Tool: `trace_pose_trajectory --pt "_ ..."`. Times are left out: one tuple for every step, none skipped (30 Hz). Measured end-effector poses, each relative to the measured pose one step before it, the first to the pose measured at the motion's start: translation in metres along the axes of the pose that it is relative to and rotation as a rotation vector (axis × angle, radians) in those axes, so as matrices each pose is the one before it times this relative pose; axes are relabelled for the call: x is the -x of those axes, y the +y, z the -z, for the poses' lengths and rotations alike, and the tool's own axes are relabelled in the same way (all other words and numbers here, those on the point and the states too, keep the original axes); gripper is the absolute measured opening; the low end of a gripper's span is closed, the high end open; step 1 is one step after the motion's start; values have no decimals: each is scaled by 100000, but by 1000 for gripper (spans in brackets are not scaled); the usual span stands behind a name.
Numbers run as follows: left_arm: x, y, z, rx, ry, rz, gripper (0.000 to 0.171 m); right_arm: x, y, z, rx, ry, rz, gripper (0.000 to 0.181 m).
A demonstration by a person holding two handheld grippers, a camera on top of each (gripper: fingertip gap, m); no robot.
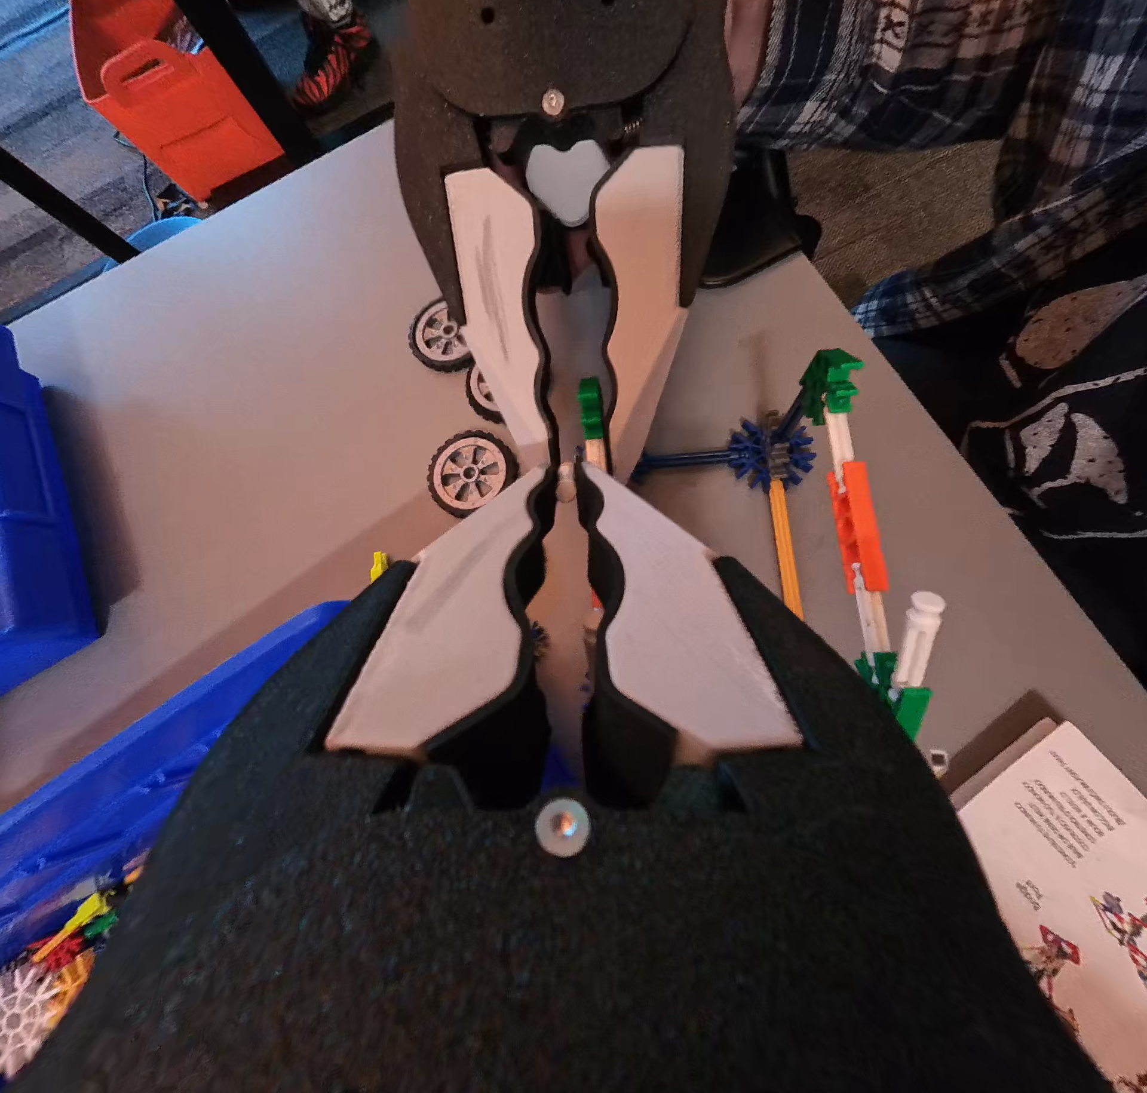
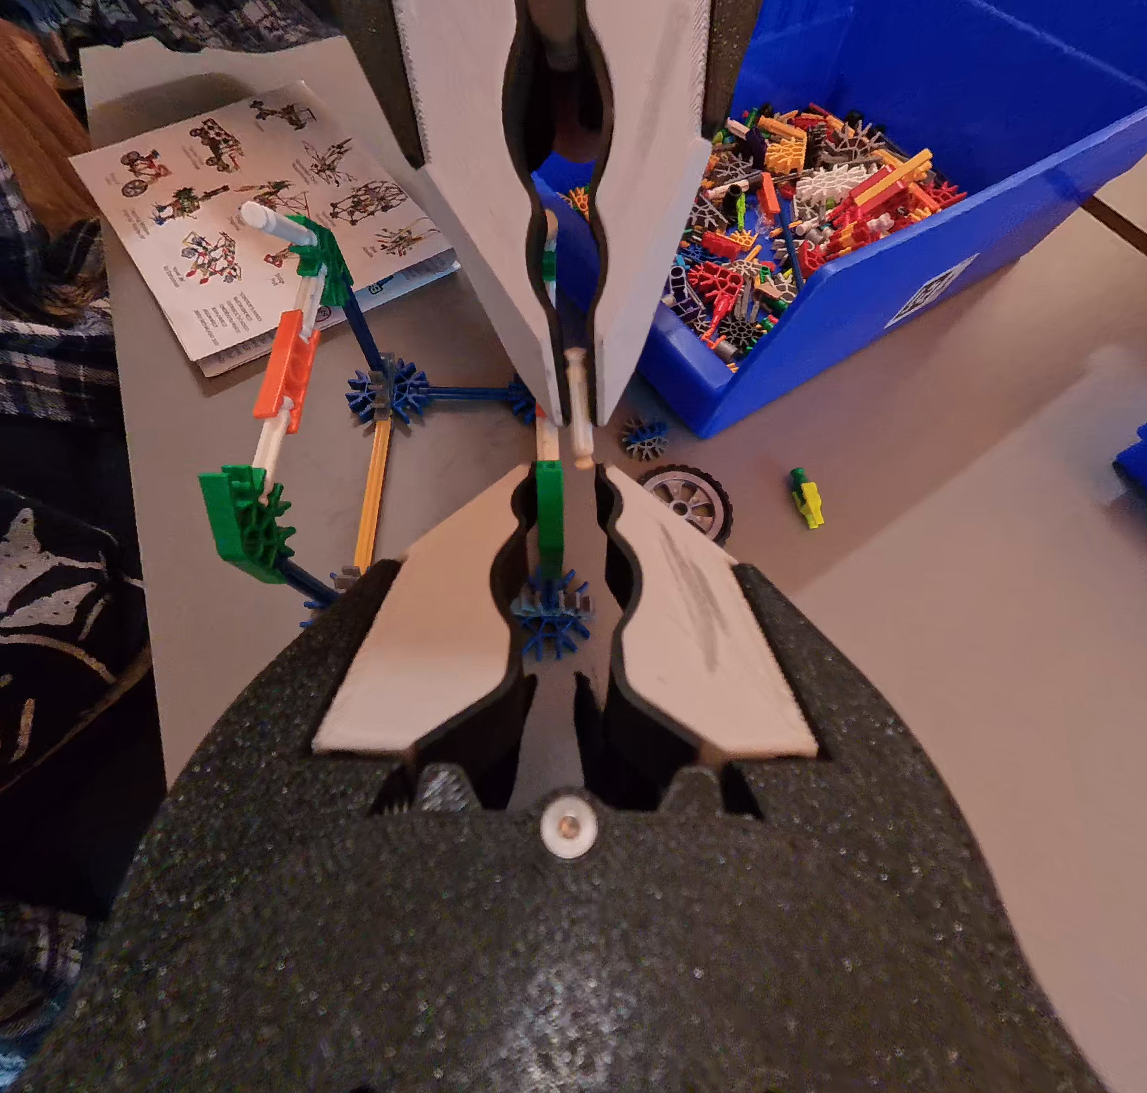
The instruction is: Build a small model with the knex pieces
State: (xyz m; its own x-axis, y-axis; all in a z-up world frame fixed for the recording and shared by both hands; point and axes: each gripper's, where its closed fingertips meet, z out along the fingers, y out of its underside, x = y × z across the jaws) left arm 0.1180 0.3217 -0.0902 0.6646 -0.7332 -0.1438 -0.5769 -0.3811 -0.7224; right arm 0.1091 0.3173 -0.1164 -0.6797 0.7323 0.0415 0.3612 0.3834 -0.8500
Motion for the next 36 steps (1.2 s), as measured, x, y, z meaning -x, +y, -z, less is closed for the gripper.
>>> trace_pose_trajectory --pt "-3 9 54 -394 408 393 4 22 -32 85 -123 -3 228 17" --pt "73 69 32 278 -261 -160 4 9 -36 47 -59 -6 34 17" --pt "-12 36 6 190 263 -171 4 -3 6 21 49 17 -6 17" --pt "-86 -44 1 -256 707 -54 4 21 48 -15 358 -135 96 16" --pt "-11 -88 -15 -351 302 148 4 17 101 -42 606 -9 148 16" --pt "9 -71 -37 -186 105 42 4 -12 73 -36 379 91 40 16" --pt "-21 -40 -45 29 242 -226 4 36 18 -17 64 -144 -12 16" --pt "-43 10 -58 337 364 -293 4 6 -18 20 -56 70 156 16" --pt "-34 -19 -44 127 290 -150 4 -36 -18 58 -79 276 8 16" --pt "32 -33 8 -83 40 22 4 -42 -43 60 -259 94 -354 17" --pt "-11 -94 53 -329 240 129 4 -3 -28 10 -137 -204 -373 17" --pt "-62 -188 72 -915 580 320 4 31 48 -20 274 -156 99 17" --pt "16 -238 84 -1174 19 365 4 -1 38 -18 291 153 244 17" --pt "124 -268 82 -1360 -697 360 4 40 15 -24 71 -271 -114 17" --pt "9 -180 16 -842 38 360 4 17 2 -3 41 -103 -133 17" --pt "-65 -166 -5 -870 407 224 4 -8 -4 13 8 136 135 17" --pt "-39 -143 -30 -866 316 485 4 12 -47 18 -237 -50 4 17" --pt "-44 32 -115 105 244 271 4 21 -60 6 -301 -214 -93 17" --pt "-35 135 -171 578 115 -277 4 13 -29 2 -54 4 96 17" --pt "-26 1 -168 -358 114 115 4 34 -7 -4 -14 -28 285 17" --pt "-39 -62 -150 -767 422 530 4 61 -11 -2 -72 -197 327 16" --pt "39 -84 -79 -775 -32 170 4 27 -25 -11 -135 201 529 12" --pt "120 -136 10 -1018 -523 51 4 -22 -25 20 -136 239 117 12" --pt "-10 2 3 -108 463 213 4 41 -22 36 -117 -440 -240 13" --pt "-60 30 -3 57 678 -233 4 40 -26 19 -146 -305 115 12" --pt "-21 -18 19 -222 305 -426 4 5 -11 7 -5 173 385 12" --pt "3 -17 7 -72 390 201 4 -34 -1 15 33 291 201 12" --pt "33 -30 5 -185 133 185 4 -75 -27 31 -231 480 81 12" --pt "62 -25 12 -160 -155 30 4 -40 -40 42 -204 248 -181 12" --pt "9 -33 34 -260 49 -36 4 -6 -56 56 -229 0 -281 14" --pt "-2 -97 62 -689 175 84 4 -39 -86 96 -414 167 16 14" --pt "4 -87 78 -539 87 -24 4 -92 -102 136 -440 660 141 14" --pt "115 -37 110 -98 -563 -196 4 -19 -90 154 -426 202 -106 15" --pt "43 -154 141 -811 -240 -187 4 30 -84 142 -419 -274 -156 16" --pt "-83 -168 105 -839 692 291 4 -13 -103 91 -511 150 267 14" --pt "-145 -95 14 -471 893 230 4 23 -16 23 81 -35 317 13"
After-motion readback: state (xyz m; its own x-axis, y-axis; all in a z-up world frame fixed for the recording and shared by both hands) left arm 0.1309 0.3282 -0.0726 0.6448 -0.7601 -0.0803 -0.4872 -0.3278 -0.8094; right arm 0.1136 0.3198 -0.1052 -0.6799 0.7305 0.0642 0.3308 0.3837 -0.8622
